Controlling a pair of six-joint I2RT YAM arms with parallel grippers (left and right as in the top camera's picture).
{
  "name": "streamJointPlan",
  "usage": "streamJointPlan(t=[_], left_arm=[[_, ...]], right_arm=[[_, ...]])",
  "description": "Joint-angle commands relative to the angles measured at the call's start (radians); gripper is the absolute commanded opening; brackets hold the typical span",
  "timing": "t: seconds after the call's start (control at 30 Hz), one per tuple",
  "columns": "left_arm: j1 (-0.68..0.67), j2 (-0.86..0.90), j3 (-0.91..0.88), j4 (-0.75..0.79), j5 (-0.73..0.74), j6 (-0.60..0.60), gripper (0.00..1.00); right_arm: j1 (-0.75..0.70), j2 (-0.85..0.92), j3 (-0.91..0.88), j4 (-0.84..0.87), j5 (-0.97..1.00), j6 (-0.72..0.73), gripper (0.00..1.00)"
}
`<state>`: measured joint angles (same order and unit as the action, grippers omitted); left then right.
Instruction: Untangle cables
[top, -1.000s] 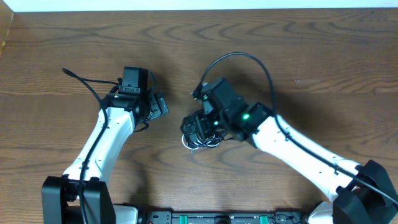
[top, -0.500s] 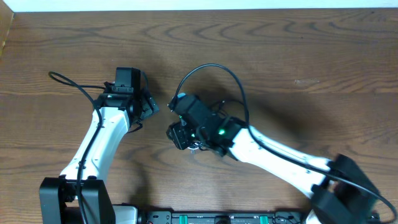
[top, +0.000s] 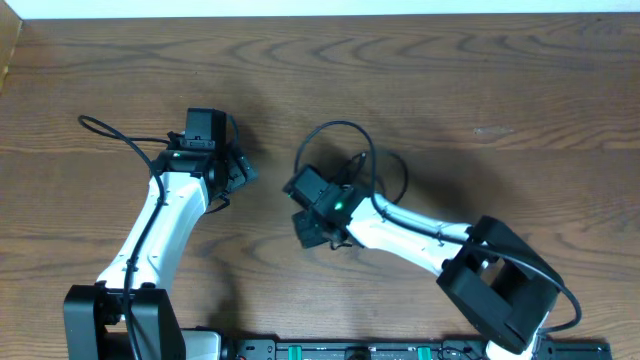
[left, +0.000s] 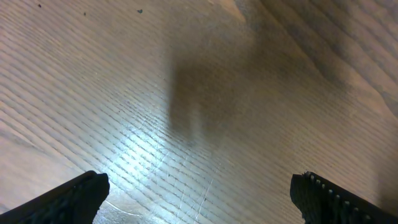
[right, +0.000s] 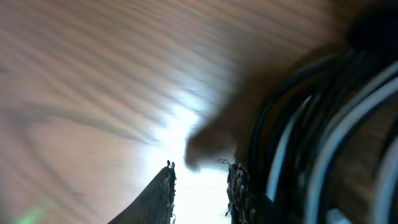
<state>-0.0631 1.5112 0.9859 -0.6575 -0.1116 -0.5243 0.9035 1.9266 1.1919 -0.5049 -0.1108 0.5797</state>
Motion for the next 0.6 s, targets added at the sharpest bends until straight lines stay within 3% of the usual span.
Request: streamJointPlan(t=[0.0,0.17,0.37,0.57], left_arm=[[0.003,0.006,-0.016,-0.004,-0.02,-0.009,1.0],[0.003,0.006,-0.016,-0.004,-0.02,-0.009,1.0],[0.003,0.006,-0.017,-0.004,-0.02,-0.009,1.0],[0.003,0.006,-0.017,-0.004,-0.02,-0.009,1.0]], right_arm=[[-0.053,-0.006,0.005,-0.08,0.029,-0.048,0.27],[-0.089,-0.008,0.026,-0.237,0.023,-0.148,0.29],[-0.117,-0.013,0.173,-0.492,0.046,-0.264,0.37],[-0.103,-0.013,0.254,-0.556,0.045,-0.267,0.4]])
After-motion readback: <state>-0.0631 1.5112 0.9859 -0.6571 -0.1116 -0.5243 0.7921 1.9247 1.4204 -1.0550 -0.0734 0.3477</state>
